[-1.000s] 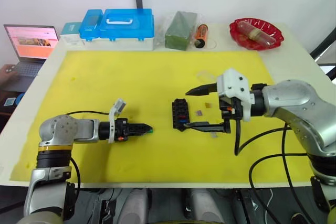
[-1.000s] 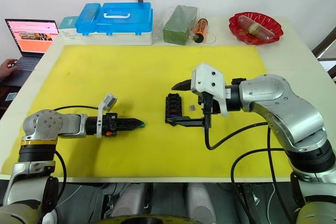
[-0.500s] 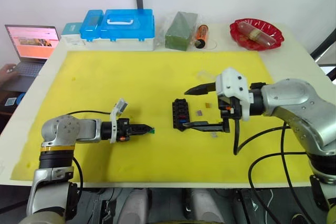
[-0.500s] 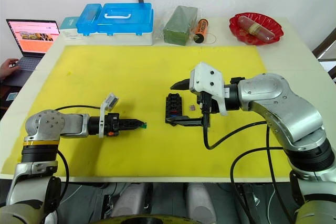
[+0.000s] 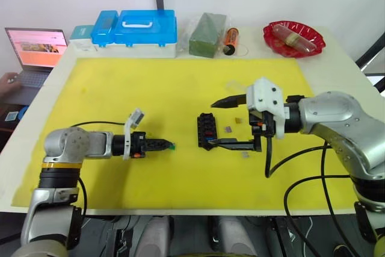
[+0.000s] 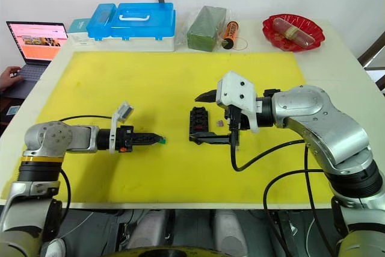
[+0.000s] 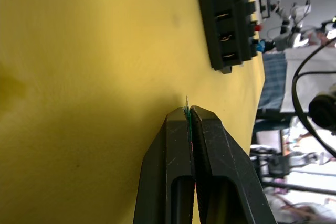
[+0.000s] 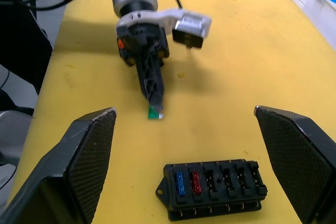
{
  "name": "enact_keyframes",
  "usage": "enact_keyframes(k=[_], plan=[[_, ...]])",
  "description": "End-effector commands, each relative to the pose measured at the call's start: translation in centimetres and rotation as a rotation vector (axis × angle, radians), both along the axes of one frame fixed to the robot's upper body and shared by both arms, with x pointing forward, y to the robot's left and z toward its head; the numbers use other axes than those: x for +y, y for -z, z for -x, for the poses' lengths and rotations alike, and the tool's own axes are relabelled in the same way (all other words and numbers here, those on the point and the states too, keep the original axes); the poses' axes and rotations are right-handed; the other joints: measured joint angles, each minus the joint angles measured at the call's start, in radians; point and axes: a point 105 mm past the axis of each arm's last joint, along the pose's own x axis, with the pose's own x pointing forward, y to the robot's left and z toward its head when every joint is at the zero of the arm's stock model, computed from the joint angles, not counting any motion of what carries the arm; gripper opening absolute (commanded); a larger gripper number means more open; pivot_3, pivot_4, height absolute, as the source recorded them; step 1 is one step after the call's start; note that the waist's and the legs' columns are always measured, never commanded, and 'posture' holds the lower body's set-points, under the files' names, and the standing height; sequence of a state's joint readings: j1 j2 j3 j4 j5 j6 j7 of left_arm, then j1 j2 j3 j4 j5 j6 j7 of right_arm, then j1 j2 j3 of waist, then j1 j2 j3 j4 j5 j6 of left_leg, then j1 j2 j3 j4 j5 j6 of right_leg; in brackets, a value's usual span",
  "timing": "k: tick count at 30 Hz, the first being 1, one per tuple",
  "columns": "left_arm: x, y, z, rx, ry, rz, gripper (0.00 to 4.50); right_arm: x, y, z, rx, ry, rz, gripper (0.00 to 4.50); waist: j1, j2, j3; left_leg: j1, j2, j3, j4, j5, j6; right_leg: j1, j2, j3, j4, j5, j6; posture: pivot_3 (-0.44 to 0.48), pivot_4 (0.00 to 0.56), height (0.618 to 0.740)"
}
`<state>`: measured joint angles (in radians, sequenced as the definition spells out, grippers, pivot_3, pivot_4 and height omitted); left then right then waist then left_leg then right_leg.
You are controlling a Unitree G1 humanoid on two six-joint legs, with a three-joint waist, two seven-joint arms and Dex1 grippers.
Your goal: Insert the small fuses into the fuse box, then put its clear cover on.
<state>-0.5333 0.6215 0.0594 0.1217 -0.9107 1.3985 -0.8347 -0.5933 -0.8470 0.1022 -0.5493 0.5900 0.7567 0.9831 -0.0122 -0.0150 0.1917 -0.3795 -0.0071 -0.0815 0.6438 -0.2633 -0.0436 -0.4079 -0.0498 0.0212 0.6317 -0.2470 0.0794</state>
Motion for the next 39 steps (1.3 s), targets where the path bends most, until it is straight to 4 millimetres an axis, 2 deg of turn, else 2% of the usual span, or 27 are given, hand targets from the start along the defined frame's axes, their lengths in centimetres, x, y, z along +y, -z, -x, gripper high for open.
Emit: enact_keyframes(k=[1, 4, 6, 8, 10, 13, 16, 20, 28, 34, 37, 39], plan=[[-0.8, -4.5, -0.5, -0.202, 0.159, 0.017, 0.03, 0.1, -0.9, 0.3, -0.057, -0.009, -0.006, 4.50, 0.003, 0.000, 0.000, -0.003, 0.000, 0.000, 0.000, 0.000, 0.000, -0.002, 0.000, 0.000, 0.000, 0.000, 0.000, 0.000, 0.150, 0.740], [-1.3, -6.4, -0.5, -0.372, 0.373, -0.064, 0.03, 0.2, -0.8, 0.1, -0.064, -0.011, -0.006, 4.50, 0.001, 0.000, 0.000, -0.010, -0.001, -0.001, 0.002, 0.000, -0.001, -0.007, 0.000, -0.002, -0.002, 0.001, 0.000, 0.000, 0.150, 0.740], [-1.3, -6.7, -0.6, -0.476, 0.554, -0.153, 0.03, 0.3, -0.9, 0.0, -0.074, -0.015, -0.005, 4.50, 0.000, 0.000, 0.000, -0.012, -0.002, 0.001, 0.001, 0.001, -0.001, -0.009, 0.000, -0.001, -0.003, 0.001, 0.001, 0.000, 0.150, 0.740], [-1.2, -6.7, -0.8, -0.529, 0.655, -0.208, 0.03, 0.3, -1.0, -0.2, -0.079, -0.016, -0.004, 4.50, 0.000, 0.000, 0.000, -0.012, -0.002, 0.003, 0.001, 0.001, -0.001, -0.010, 0.000, 0.000, -0.003, 0.001, 0.002, 0.000, 0.150, 0.740], [-1.1, -6.0, -1.6, -0.672, 0.802, -0.355, 0.03, 0.3, -1.0, -0.2, -0.084, -0.017, -0.001, 4.50, -0.002, 0.000, 0.000, -0.013, -0.001, 0.003, 0.000, 0.000, -0.001, -0.012, 0.000, 0.001, -0.003, 0.002, 0.003, 0.000, 0.150, 0.740], [-0.7, -4.3, -3.3, -0.936, 1.138, -0.635, 0.03, 0.2, -0.7, -0.1, -0.075, -0.022, 0.014, 4.50, 0.001, 0.000, 0.000, -0.014, 0.000, 0.003, 0.000, 0.000, 0.000, -0.014, 0.002, 0.001, -0.002, 0.002, 0.003, 0.000, 0.150, 0.740], [-2.7, -4.2, -4.3, -1.066, 1.315, -0.670, 0.03, 0.1, -0.4, -0.2, -0.075, -0.013, 0.021, 4.50, 0.005, 0.000, 0.000, -0.014, 0.000, 0.003, 0.001, 0.000, 0.000, -0.014, 0.002, 0.002, -0.002, 0.003, 0.003, 0.000, 0.150, 0.740], [-3.8, -3.4, -4.0, -1.164, 1.526, -0.670, 0.03, 0.1, -0.4, -0.1, -0.070, -0.006, 0.017, 4.50, -0.001, 0.000, 0.000, -0.019, 0.000, 0.004, 0.004, 0.000, 0.001, -0.015, 0.002, 0.002, -0.003, 0.003, 0.005, 0.000, 0.150, 0.740], [-5.2, -3.0, -3.0, -1.270, 1.815, -0.646, 0.03, 0.1, -0.4, 0.3, -0.062, 0.005, 0.016, 4.50, -0.004, 0.000, 0.000, -0.020, 0.001, 0.002, 0.003, -0.001, 0.003, -0.019, 0.005, 0.002, 0.000, 0.005, 0.007, 0.000, 0.150, 0.740], [-6.7, -3.0, -2.0, -1.362, 1.936, -0.578, 0.03, 0.2, -0.4, 0.3, -0.057, 0.009, 0.017, 4.50, -0.002, 0.000, 0.000, -0.020, 0.000, 0.003, 0.005, -0.001, 0.003, -0.019, 0.004, 0.003, 0.000, 0.005, 0.007, 0.000, 0.150, 0.740], [-7.5, -3.2, -1.8, -1.400, 1.937, -0.548, 0.03, 0.3, -0.5, 0.3, -0.056, 0.010, 0.015, 4.50, 0.001, 0.000, 0.000, -0.020, 0.000, 0.002, 0.005, -0.001, 0.003, -0.018, 0.004, 0.003, 0.000, 0.005, 0.007, 0.000, 0.150, 0.740], [-7.7, -3.6, -1.8, -1.414, 1.919, -0.542, 0.63, 0.3, -0.6, 0.3, -0.056, 0.012, 0.011, 4.50, 0.000, 0.000, 0.000, -0.020, 0.000, 0.002, 0.006, -0.001, 0.003, -0.018, 0.004, 0.003, 0.000, 0.005, 0.007, 0.000, 0.150, 0.740]])
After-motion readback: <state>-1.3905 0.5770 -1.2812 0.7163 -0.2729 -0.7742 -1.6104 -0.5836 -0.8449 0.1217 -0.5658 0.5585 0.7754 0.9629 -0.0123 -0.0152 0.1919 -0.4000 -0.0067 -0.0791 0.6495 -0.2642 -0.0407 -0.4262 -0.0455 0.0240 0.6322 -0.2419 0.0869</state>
